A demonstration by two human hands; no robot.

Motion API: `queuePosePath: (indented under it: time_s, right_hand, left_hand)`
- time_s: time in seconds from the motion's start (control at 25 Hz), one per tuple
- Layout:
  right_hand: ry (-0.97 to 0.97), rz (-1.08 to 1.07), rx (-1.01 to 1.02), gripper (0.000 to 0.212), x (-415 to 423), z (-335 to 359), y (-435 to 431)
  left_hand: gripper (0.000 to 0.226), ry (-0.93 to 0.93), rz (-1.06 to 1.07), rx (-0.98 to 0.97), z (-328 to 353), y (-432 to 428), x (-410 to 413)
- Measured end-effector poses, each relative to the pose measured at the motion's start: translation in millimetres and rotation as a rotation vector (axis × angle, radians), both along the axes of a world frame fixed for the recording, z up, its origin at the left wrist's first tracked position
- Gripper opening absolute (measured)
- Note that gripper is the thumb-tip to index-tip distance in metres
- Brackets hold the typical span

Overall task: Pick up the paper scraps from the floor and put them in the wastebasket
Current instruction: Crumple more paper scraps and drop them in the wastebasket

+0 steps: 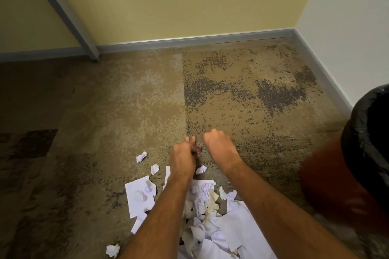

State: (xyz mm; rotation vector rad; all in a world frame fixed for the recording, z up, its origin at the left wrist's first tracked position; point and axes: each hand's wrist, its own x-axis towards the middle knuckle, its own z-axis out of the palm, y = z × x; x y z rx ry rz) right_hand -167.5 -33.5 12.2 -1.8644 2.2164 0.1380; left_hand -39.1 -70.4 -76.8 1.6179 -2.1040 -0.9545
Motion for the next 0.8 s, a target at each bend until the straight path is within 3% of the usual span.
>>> queuePosePath:
  time_s: [0.16, 0.28, 0.36, 0.44, 0.64, 0.8]
  right_hand:
    - [-0.051, -0.063, -0.007, 0.01, 0, -15, 33]
    - [-0.094, -0.166, -0.054, 0.018, 0, -20, 63]
    - [-0.114, -0.199, -0.049, 0.02, 0, -22, 80]
    - [-0.126, -0.218, -0.016, 0.019, 0, -24, 93]
    - [-0.107, -0.22, 0.051, 0.02, 5, -24, 115]
    - [-0.197, -0.301, 0.09, 0.022, 14, -12, 131]
  left_hand:
    - [0.012, 0.047, 0.117, 0.096, 3, -1, -2]
    - [0.019, 0.142, 0.148, 0.128, 9, 1, -5]
    - [0.023, 0.118, 0.15, 0.117, 12, 4, -5]
    - [0.013, 0.101, 0.135, 0.104, 9, 2, -1]
    - [0.023, -0.06, 0.025, -0.023, 20, 26, 7]
    - [0.024, -0.227, -0.086, 0.074, 41, 45, 1]
